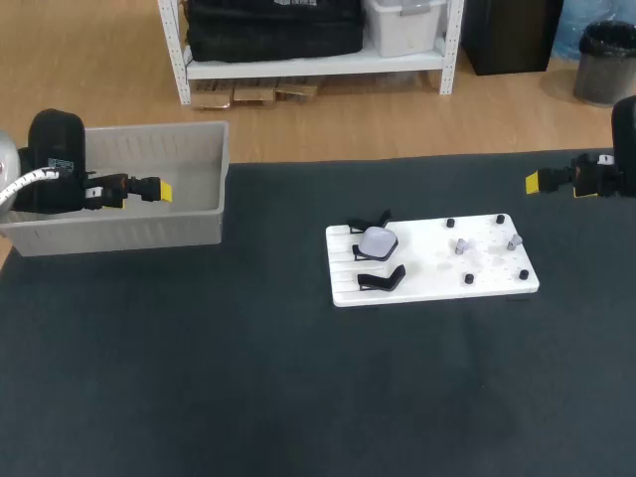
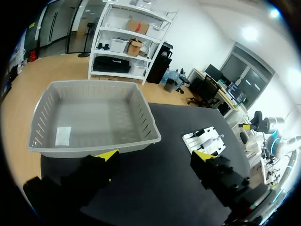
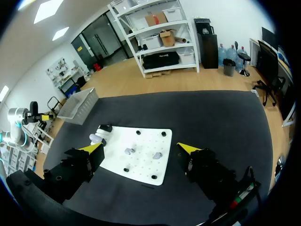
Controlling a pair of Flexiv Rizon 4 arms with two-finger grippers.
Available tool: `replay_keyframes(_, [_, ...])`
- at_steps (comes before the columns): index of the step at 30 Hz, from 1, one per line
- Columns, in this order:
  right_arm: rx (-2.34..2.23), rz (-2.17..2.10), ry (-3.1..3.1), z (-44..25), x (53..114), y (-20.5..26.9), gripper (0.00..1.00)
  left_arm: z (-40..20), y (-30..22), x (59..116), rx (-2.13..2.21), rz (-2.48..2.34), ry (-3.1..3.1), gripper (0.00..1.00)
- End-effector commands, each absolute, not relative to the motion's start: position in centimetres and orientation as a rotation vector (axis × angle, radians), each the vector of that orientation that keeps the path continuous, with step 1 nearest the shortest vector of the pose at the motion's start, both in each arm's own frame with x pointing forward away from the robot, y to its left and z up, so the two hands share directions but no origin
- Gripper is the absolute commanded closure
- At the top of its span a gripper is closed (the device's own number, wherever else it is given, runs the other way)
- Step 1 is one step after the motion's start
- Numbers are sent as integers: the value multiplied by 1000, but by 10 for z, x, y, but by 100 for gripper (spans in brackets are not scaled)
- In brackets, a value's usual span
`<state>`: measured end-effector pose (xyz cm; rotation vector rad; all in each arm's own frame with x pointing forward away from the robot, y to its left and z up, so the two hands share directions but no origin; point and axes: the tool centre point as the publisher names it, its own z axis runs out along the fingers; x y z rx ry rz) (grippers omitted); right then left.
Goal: Pick up each earbud case from the left stands, insert the matching earbuds, close the lid, and place the case in the box.
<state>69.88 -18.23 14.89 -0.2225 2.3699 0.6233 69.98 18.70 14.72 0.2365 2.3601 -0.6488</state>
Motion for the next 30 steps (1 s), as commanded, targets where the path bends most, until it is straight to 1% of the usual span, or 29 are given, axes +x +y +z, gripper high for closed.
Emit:
replay_keyframes(1, [-225, 628, 2370, 149, 700, -183, 0, 149, 186, 699, 233, -640, 2369, 0])
replay_keyframes(10, [-225, 628, 2370, 149, 700, -183, 0, 149, 186, 699, 233, -640, 2369, 0])
replay_keyframes(14, [-225, 628, 2370, 149, 700, -183, 0, 160, 181, 694, 672, -784, 2060, 0])
replay_keyframes(15, [-225, 628, 2370, 149, 700, -183, 0, 161, 180, 693, 712, -783, 2005, 0])
replay_keyframes(17, [-225, 628, 2370, 149, 700, -183, 0, 165, 177, 685, 964, -757, 1803, 0])
replay_keyframes(19, [-225, 628, 2370, 149, 700, -183, 0, 165, 174, 683, 1114, -749, 1712, 0])
replay_keyframes(25, [-225, 628, 2370, 149, 700, -183, 0, 171, 157, 672, 1398, -709, 1548, 0])
replay_keyframes(27, [-225, 628, 2370, 149, 700, -183, 0, 173, 143, 666, 1522, -620, 1612, 0])
replay_keyframes(30, [-225, 628, 2370, 149, 700, -183, 0, 173, 143, 666, 1522, -620, 1612, 0])
